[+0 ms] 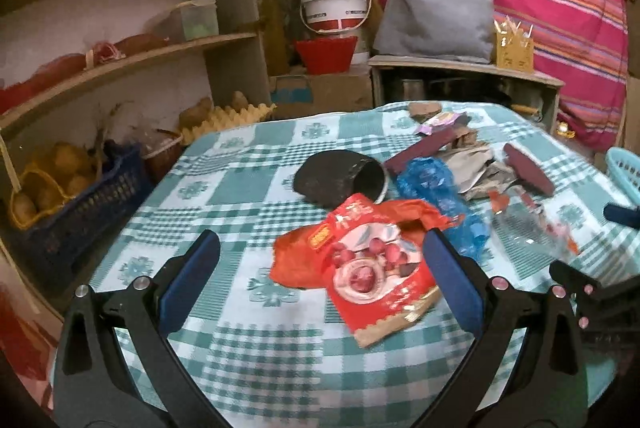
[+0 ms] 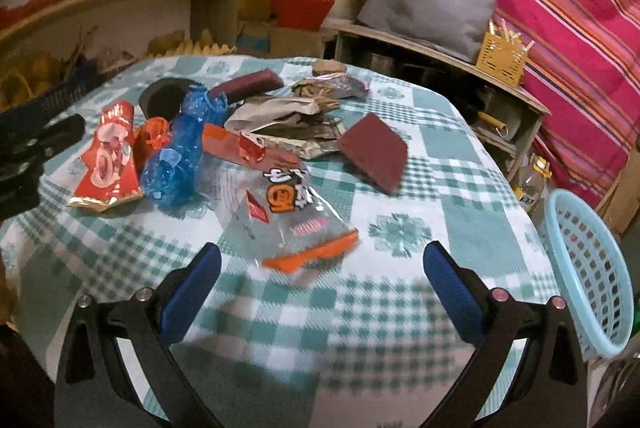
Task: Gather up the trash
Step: 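Grasp the clear plastic bag with the right tool while the left tool grasps the red snack bag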
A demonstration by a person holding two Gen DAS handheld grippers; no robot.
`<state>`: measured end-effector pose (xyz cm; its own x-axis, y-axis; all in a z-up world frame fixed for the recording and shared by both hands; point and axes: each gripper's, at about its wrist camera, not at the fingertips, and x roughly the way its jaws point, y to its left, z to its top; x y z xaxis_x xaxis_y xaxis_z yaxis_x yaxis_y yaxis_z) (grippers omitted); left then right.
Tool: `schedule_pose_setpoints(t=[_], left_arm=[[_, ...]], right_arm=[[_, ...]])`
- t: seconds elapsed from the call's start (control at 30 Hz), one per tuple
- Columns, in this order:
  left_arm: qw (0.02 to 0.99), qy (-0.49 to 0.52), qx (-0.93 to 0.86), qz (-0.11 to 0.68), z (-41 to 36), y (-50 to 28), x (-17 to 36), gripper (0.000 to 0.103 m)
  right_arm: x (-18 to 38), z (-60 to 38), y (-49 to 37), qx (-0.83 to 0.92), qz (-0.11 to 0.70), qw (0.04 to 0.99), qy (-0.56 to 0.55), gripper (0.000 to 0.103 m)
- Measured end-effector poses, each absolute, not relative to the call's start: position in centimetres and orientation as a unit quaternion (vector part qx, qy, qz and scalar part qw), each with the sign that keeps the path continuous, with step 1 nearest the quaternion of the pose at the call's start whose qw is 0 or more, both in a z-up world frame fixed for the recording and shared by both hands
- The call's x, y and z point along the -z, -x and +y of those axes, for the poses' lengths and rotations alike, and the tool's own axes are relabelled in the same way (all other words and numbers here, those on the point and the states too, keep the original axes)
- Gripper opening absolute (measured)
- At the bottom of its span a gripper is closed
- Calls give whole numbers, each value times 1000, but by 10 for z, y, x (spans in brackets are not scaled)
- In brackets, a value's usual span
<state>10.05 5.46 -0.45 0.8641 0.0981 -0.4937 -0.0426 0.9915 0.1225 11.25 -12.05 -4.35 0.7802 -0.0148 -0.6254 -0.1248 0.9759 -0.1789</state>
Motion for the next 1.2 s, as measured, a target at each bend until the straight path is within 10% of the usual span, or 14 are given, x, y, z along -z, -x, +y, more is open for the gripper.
schedule_pose_setpoints(t=[0.1, 0.53, 0.83, 1.2], left_arm=[[961, -51, -33, 272, 58, -107, 8, 98], [943, -49, -16, 328, 47, -142, 15, 98], [929, -72, -25, 362, 37, -158, 25, 97], [917, -46, -15, 396, 44, -167, 34, 34]], right_arm=[[41, -114, -122, -33, 328, 935, 127, 95], [30, -141, -145, -96, 335, 935, 60, 20], [14, -153, -133, -88, 297, 947, 82, 18], [3, -173, -123, -85, 280, 954, 70, 18]])
